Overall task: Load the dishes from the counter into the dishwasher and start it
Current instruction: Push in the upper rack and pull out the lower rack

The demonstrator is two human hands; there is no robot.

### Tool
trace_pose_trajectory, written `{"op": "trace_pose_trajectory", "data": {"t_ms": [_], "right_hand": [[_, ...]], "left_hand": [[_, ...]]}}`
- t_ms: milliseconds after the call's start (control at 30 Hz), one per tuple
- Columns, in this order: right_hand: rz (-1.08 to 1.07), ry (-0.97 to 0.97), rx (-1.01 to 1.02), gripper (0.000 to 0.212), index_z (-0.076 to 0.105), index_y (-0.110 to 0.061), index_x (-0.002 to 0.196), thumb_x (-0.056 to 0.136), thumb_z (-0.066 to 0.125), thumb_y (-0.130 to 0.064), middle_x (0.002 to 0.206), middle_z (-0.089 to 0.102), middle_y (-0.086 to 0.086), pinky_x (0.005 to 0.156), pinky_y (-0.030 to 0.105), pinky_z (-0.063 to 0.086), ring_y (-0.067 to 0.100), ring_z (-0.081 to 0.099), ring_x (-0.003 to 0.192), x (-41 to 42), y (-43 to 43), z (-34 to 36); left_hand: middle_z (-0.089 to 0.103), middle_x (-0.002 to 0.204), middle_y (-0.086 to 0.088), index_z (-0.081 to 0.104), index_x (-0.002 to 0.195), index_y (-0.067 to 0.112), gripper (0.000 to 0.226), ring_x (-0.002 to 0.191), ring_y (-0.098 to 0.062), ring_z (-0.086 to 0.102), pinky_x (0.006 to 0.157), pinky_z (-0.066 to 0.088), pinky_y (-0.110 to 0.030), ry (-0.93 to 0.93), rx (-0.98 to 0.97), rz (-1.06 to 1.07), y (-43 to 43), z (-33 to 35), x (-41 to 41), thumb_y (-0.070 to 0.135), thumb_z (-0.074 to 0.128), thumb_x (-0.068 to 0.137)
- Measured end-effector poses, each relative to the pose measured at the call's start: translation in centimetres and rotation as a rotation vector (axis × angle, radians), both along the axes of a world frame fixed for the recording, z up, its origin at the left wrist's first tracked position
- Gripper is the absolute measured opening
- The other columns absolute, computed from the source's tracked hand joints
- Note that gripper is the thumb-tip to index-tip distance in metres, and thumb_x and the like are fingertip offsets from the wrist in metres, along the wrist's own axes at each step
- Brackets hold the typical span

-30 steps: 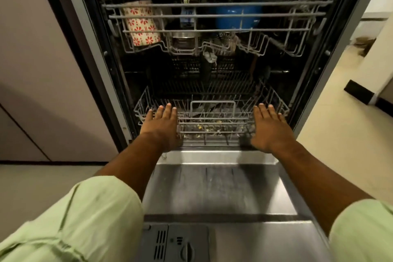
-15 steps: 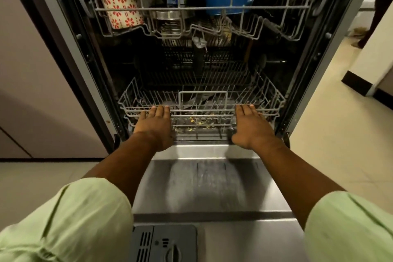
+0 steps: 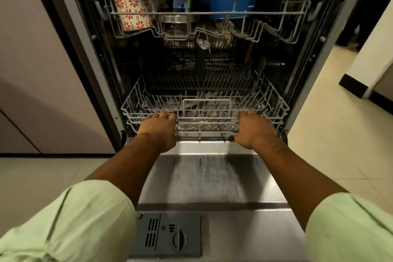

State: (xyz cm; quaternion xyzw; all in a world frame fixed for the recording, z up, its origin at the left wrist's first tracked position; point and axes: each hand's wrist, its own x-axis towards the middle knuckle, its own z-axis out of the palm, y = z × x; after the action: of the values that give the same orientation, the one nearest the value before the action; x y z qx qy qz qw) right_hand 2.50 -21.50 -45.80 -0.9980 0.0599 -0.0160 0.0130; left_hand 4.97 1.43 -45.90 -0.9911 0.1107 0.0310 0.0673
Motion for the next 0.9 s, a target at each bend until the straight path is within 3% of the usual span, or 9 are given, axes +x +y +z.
{"op": "trace_pose_trajectory", "data": {"t_ms": [100,200,433,733,900], "right_hand": [[-0.038,-0.021,-0.043,0.039,0.061,-0.013,0.120,0.085,0.065,-0.030,0.123,0.060,0.011,0.092,0.039,0.049,0.030,0.061,0.110,-0.9,0.8,0.0],[-0.051,-0.052,-0.062,0.028,0.066,-0.011,0.112,0.087,0.062,-0.024,0.117,0.064,0.012,0.089,0.039,0.051,0.031,0.064,0.106,-2.2,1.3,0.1],[-0.061,0.031,-0.057,0.039,0.060,-0.008,0.121,0.085,0.062,-0.023,0.124,0.058,0.015,0.089,0.040,0.051,0.034,0.062,0.110,-9.3,2.2,0.7],[-0.056,0.226,-0.011,0.041,0.053,-0.005,0.128,0.090,0.055,-0.021,0.126,0.059,0.013,0.091,0.038,0.049,0.030,0.058,0.115,-15.7,2.6,2.5],[-0.104,0.290,-0.023,0.055,0.042,-0.006,0.141,0.091,0.051,-0.027,0.144,0.044,0.015,0.103,0.041,0.041,0.032,0.042,0.133,-18.2,3.4,2.5]], "left_hand": [[0.046,0.143,-0.012,0.035,0.146,0.017,0.058,0.125,-0.033,0.053,0.096,0.046,-0.044,-0.039,0.007,-0.002,0.2,-0.5,-1.4,0.027,0.056,0.093],[0.048,0.141,-0.012,0.034,0.147,0.017,0.058,0.123,-0.033,0.054,0.095,0.048,-0.043,-0.070,-0.012,0.014,0.2,-0.7,-2.7,0.027,0.055,0.094],[0.032,0.154,-0.014,0.022,0.152,0.015,0.067,0.138,-0.034,0.039,0.104,0.042,-0.046,0.004,-0.049,0.048,0.8,-0.1,-10.1,0.028,0.054,0.095],[0.024,0.160,-0.015,0.017,0.156,0.016,0.078,0.149,-0.033,0.020,0.118,0.028,-0.047,0.304,-0.150,0.051,1.9,2.4,-15.8,0.029,0.059,0.091],[0.008,0.164,-0.017,0.002,0.158,0.011,0.090,0.152,-0.035,0.004,0.122,0.018,-0.047,0.412,-0.119,0.034,2.0,3.4,-18.4,0.033,0.059,0.093]]}}
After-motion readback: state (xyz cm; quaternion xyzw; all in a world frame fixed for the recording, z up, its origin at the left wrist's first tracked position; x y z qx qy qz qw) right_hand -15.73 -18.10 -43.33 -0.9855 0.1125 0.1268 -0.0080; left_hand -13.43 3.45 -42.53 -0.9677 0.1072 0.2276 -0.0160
